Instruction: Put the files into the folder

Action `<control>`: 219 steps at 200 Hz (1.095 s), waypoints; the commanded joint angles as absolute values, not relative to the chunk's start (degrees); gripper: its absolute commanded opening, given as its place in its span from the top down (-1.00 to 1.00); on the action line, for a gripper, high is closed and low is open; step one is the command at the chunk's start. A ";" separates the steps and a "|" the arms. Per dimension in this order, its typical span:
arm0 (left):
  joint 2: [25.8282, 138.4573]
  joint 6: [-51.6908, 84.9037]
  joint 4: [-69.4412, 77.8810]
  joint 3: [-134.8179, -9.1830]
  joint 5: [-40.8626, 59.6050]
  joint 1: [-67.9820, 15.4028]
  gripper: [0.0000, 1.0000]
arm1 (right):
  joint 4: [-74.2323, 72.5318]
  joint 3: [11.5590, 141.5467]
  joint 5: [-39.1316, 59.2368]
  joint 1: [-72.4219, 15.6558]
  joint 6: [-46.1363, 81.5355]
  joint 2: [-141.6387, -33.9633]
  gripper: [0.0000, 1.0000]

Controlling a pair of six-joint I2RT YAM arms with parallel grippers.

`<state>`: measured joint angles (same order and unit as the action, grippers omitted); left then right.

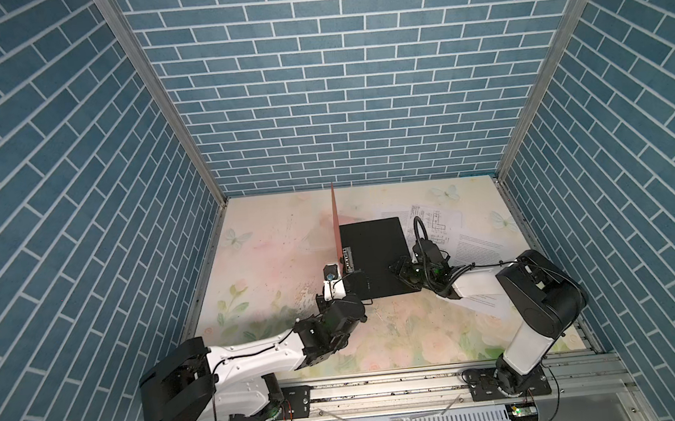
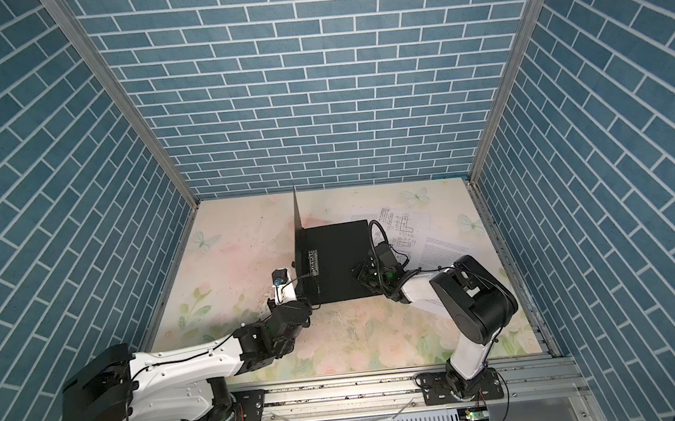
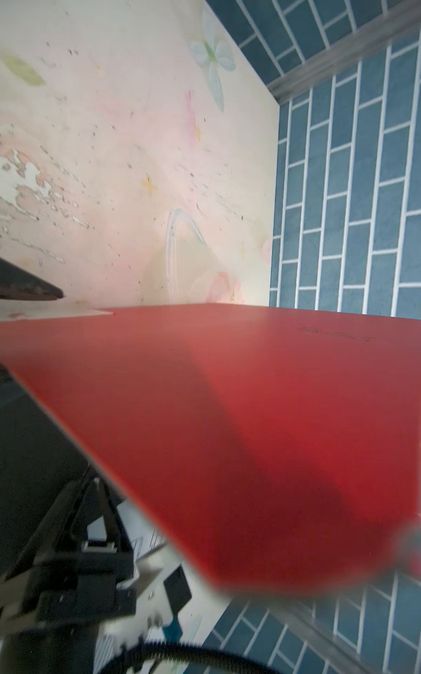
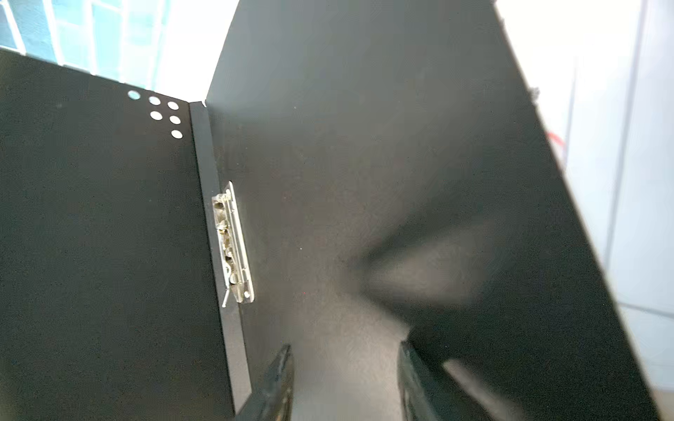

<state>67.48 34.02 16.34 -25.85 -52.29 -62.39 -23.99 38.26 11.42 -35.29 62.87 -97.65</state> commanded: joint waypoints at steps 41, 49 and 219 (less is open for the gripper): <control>56.47 51.60 1.96 -19.92 -55.81 -56.17 -0.57 | -12.51 37.18 8.95 -35.42 60.71 -99.58 0.09; 54.82 54.68 0.04 -18.82 -56.23 -55.60 -0.72 | -12.40 37.18 8.92 -35.42 60.61 -99.46 0.09; 45.34 56.62 -11.24 -20.81 -31.60 -39.34 -0.99 | -9.34 42.45 11.03 -35.46 57.57 -101.19 0.09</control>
